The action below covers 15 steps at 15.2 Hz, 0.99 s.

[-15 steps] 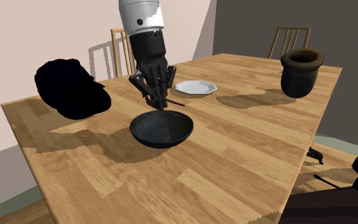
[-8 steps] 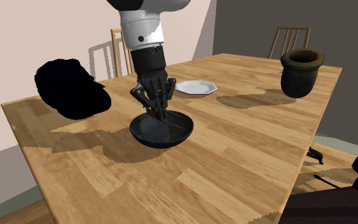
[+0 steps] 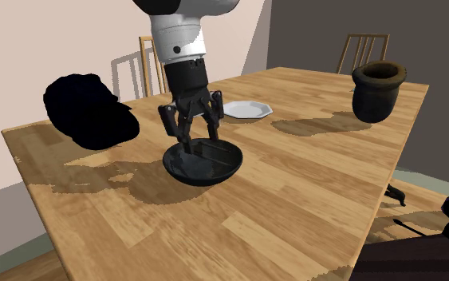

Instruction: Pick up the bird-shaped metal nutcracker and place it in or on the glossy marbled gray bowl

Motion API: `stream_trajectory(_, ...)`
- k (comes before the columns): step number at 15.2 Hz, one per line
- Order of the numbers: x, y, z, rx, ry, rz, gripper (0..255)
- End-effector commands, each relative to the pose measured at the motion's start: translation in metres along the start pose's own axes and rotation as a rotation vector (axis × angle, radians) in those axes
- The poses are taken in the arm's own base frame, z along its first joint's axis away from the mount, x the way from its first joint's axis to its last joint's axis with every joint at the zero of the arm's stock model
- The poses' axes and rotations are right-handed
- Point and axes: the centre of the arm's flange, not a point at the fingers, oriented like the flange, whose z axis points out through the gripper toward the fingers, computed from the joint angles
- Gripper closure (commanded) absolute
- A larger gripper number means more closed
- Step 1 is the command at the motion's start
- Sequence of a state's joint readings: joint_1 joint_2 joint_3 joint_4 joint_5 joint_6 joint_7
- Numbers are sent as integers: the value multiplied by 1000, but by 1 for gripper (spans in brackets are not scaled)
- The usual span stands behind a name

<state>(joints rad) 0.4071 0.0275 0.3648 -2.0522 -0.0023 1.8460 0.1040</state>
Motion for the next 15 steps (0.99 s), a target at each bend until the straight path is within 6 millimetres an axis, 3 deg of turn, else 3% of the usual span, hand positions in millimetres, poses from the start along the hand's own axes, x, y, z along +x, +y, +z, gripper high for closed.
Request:
stream_trajectory(1,0,0,0,0,0,0,0)
stream_trajectory(4,0,0,0,0,0,0,0)
stream_trajectory(8,0,0,-50,0,0,0,0)
stream_trajectory(15,0,0,-50,0,0,0,0)
